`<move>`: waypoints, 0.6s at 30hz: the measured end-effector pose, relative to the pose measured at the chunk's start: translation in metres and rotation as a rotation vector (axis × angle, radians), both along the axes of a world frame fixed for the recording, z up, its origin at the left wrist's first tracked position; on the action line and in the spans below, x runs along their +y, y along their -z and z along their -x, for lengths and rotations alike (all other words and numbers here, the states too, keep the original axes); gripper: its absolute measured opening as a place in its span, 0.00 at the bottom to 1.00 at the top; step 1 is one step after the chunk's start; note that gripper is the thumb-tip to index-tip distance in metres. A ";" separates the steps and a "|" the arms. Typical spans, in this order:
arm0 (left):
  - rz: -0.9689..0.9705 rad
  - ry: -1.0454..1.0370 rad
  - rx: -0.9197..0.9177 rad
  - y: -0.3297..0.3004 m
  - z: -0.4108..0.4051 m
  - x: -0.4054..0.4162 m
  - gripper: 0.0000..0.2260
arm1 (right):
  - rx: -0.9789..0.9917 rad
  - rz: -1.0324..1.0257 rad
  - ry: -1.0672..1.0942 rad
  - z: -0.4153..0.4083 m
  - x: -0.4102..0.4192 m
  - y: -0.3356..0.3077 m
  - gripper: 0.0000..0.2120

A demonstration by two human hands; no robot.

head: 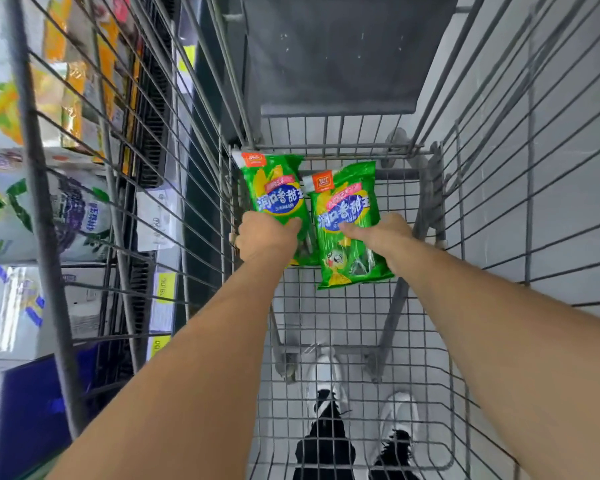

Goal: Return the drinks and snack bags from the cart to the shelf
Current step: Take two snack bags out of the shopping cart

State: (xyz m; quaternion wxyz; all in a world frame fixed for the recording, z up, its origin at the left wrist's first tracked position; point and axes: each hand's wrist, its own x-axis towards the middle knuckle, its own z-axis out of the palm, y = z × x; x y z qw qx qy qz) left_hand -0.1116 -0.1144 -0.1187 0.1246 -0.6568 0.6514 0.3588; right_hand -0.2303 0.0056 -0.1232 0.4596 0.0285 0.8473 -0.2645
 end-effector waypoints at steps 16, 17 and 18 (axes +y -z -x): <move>-0.256 -0.350 0.295 0.006 -0.002 0.003 0.19 | 0.017 0.007 0.088 0.003 0.010 0.013 0.36; -0.274 -0.371 0.298 0.006 -0.003 0.004 0.19 | 0.008 0.012 0.095 0.003 0.012 0.013 0.34; -0.296 -0.398 0.291 0.004 -0.005 0.005 0.20 | 0.006 0.005 0.095 0.004 0.014 0.013 0.33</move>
